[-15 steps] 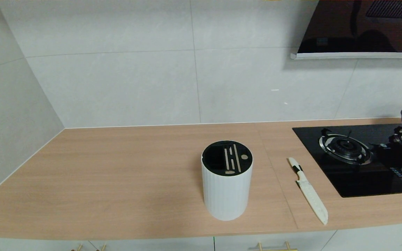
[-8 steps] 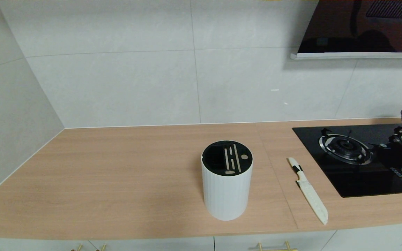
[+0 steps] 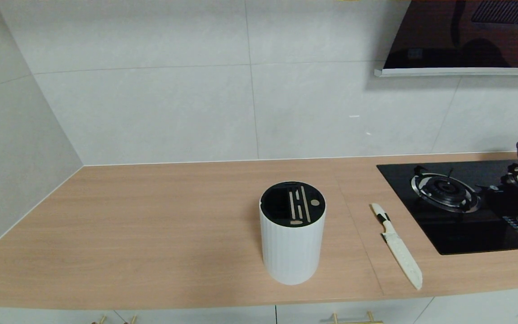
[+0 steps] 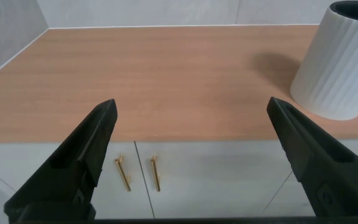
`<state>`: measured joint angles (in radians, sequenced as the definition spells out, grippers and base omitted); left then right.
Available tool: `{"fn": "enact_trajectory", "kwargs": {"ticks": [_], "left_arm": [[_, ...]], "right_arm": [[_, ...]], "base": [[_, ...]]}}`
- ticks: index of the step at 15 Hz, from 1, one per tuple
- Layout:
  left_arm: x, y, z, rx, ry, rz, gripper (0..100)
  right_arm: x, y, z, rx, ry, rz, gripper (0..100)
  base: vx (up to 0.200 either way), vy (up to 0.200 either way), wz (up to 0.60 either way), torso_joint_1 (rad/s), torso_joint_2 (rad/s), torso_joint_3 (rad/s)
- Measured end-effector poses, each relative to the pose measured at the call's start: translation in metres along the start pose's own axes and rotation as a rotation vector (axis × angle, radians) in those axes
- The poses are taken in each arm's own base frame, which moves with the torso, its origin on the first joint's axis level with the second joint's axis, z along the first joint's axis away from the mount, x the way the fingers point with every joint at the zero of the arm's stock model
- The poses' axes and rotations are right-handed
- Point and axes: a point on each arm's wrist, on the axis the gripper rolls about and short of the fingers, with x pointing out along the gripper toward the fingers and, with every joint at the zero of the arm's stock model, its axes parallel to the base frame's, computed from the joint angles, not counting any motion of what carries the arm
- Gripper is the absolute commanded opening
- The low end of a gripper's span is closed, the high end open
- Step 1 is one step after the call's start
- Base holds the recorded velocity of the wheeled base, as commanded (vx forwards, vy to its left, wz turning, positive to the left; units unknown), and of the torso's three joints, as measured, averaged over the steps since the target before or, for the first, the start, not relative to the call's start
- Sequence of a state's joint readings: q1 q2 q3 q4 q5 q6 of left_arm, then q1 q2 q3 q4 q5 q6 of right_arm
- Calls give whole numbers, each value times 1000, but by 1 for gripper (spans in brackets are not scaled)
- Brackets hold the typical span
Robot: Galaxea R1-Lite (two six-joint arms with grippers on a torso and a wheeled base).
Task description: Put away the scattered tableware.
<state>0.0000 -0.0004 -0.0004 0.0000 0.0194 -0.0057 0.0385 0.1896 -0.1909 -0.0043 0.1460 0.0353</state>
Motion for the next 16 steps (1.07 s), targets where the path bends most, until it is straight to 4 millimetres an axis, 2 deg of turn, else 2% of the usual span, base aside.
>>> {"fn": "enact_trajectory", "kwargs": {"ticks": [4, 8, 13, 16], "left_arm": [[0, 0, 0, 0, 0, 0, 100], [0, 0, 0, 0, 0, 0, 100], [0, 0, 0, 0, 0, 0, 100], [0, 0, 0, 0, 0, 0, 100]], "right_arm": [[37, -3, 28, 18, 170, 53, 100], [97, -5, 44, 27, 291, 107, 100], [174, -1, 30, 13, 357, 103, 100], [210, 1, 9, 3, 408, 80, 100]], "base": [[0, 0, 0, 0, 0, 0], [0, 0, 0, 0, 0, 0], [0, 0, 0, 0, 0, 0], [0, 0, 0, 0, 0, 0]]}}
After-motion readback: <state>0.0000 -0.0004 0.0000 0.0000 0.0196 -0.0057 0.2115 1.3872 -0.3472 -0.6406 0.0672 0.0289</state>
